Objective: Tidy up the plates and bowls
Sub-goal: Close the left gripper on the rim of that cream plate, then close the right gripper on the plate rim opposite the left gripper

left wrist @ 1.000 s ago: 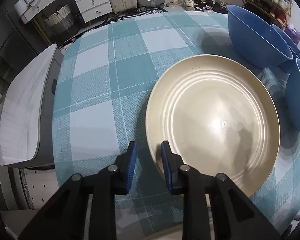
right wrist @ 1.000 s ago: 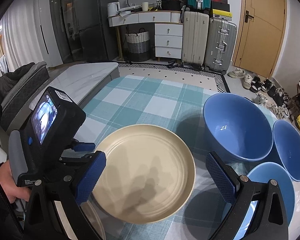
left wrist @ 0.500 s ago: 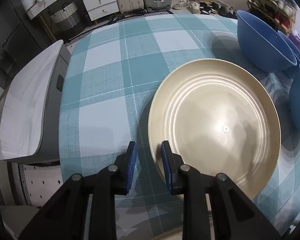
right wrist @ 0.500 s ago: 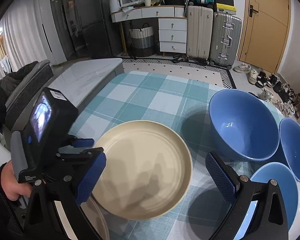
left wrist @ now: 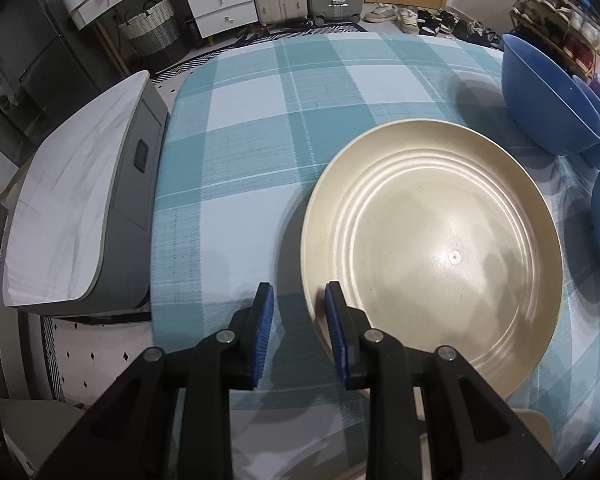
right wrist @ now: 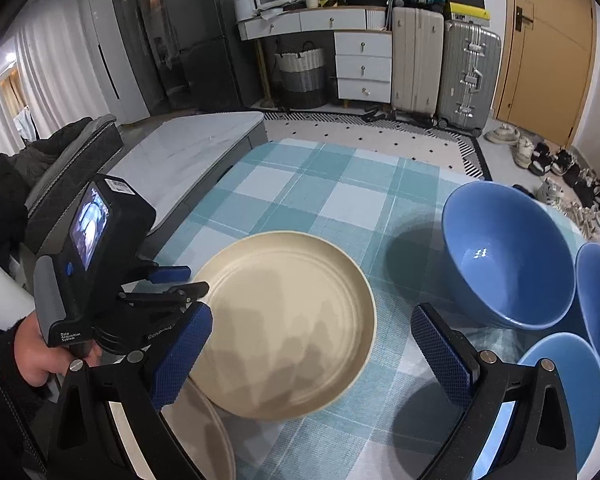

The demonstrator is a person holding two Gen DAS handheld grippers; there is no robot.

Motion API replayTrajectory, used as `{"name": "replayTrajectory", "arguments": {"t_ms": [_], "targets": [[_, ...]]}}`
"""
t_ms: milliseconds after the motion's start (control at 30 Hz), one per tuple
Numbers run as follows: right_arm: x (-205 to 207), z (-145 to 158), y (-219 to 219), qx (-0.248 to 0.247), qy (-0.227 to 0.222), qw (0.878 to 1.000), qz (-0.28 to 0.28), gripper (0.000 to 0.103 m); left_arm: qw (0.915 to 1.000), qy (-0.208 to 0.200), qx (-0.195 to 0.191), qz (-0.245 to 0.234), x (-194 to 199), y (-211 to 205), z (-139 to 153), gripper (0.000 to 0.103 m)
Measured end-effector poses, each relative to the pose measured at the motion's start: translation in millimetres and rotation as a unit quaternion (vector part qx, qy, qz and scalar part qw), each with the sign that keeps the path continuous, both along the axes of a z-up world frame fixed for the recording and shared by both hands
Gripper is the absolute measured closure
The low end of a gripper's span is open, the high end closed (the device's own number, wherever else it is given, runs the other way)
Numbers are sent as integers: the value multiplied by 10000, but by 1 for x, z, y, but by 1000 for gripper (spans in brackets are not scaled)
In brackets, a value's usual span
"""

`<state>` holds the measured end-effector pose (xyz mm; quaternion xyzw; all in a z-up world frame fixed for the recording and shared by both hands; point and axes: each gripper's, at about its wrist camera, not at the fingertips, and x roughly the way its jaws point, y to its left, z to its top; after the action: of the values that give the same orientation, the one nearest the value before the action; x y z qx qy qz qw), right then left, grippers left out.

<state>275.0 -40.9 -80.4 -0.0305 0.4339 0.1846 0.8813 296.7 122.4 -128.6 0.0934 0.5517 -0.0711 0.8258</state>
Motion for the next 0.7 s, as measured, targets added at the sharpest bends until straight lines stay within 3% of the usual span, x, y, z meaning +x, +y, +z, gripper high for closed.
{"name": "replayTrajectory", "arguments": {"t_ms": [267, 467, 700], "targets": [[10, -13, 18, -32, 480, 9986, 237, 2, 9998, 5, -5, 213, 1, 18, 1, 77], [25, -14, 20, 297, 824, 9961, 72, 2, 9996, -43, -28, 287, -1, 25, 7, 77], [36, -32, 25, 27, 957, 9954, -91, 2, 9992, -22, -193, 342, -2, 30, 9, 76]]}}
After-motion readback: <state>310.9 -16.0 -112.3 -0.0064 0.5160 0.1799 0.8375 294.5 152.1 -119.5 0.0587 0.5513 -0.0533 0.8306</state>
